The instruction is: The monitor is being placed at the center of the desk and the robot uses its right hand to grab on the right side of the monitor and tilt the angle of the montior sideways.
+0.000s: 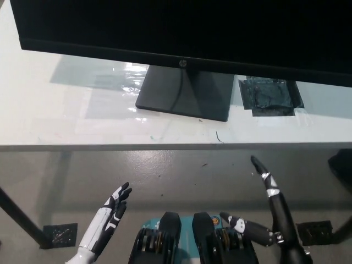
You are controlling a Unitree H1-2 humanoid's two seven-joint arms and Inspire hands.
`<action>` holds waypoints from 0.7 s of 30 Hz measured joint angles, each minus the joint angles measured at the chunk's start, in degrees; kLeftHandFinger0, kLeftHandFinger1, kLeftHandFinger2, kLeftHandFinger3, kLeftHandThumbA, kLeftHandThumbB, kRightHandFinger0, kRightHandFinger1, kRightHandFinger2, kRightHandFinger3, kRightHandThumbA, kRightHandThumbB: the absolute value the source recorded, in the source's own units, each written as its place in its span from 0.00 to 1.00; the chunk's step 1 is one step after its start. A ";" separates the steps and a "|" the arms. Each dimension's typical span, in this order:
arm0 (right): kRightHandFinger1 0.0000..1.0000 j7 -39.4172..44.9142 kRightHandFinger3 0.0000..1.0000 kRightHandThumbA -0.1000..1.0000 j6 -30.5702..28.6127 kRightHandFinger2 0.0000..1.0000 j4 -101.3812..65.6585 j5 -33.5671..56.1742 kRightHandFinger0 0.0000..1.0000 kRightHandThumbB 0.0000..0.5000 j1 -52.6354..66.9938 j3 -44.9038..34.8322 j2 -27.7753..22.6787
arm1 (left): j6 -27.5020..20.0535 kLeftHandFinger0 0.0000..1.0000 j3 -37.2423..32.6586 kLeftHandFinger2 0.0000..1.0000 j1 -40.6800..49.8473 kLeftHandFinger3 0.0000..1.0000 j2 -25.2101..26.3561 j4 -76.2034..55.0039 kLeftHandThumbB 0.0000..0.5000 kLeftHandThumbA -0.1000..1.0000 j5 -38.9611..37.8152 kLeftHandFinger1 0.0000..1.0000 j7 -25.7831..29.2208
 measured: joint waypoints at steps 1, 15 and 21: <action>1.00 0.13 1.00 1.00 0.00 1.00 -0.30 0.30 1.00 0.69 -0.03 0.00 0.00 | 0.00 1.00 0.00 1.00 0.00 1.00 0.00 0.00 0.74 1.00 0.00 1.00 0.00; 1.00 5.63 1.00 1.00 2.78 1.00 -3.11 17.32 1.00 0.75 -2.79 -2.41 0.74 | 0.06 1.00 -0.03 1.00 0.21 1.00 -0.13 0.27 0.72 1.00 0.02 1.00 -0.01; 1.00 7.04 1.00 1.00 4.97 1.00 -2.59 24.15 1.00 0.77 -4.86 -5.34 2.57 | 0.08 1.00 -0.04 1.00 0.28 1.00 -0.13 0.35 0.74 1.00 0.02 1.00 -0.01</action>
